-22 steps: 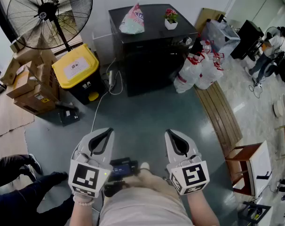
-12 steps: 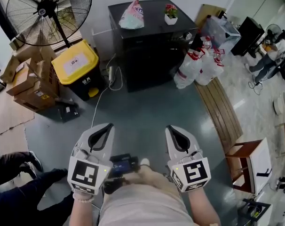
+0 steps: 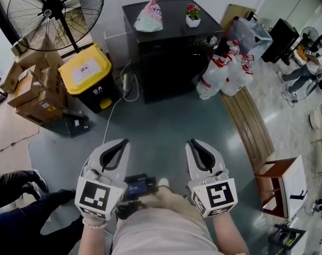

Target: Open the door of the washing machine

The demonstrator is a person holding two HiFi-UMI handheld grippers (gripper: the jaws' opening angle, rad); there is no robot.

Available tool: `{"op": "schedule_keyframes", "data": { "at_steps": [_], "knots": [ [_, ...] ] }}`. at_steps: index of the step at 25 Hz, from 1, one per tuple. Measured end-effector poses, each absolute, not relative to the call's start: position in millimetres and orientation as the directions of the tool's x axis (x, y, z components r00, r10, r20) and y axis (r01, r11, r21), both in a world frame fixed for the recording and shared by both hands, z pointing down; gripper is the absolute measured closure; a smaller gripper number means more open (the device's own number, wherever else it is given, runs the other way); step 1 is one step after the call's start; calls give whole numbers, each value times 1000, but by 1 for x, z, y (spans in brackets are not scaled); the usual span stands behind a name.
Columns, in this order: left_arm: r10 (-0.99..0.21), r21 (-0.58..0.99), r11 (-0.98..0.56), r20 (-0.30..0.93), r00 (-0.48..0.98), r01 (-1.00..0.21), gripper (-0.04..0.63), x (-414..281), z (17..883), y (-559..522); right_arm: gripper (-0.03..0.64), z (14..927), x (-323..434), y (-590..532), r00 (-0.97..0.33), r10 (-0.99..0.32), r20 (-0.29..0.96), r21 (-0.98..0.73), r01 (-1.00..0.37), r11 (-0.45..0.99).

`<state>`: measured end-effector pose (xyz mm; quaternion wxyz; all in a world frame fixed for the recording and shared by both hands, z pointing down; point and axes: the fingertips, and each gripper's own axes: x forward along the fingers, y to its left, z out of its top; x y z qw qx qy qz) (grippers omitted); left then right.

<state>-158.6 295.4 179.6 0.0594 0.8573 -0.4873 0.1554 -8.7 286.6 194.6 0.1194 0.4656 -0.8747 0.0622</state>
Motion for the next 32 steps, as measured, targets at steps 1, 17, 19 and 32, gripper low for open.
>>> {"op": "schedule_keyframes", "data": {
  "at_steps": [1,17,19,32],
  "knots": [
    [-818,-46,-518,318,479,-854,601,-158,178,294,574,194,-8,286,-540,-799,264,-8,-829,558],
    [-846,-52,-471,311,434,-881,495,-133,171,295,511,197,31,284,-555,-794,248,-34,-824,566],
    [-851,-57,-464,307,426,-884,495,-129,170,295,511,198,36,284,-564,-789,244,-35,-818,575],
    [-864,-78,-447,295,408,-891,495,-114,173,292,511,202,48,274,-592,-776,218,-38,-799,600]
  ]
}}
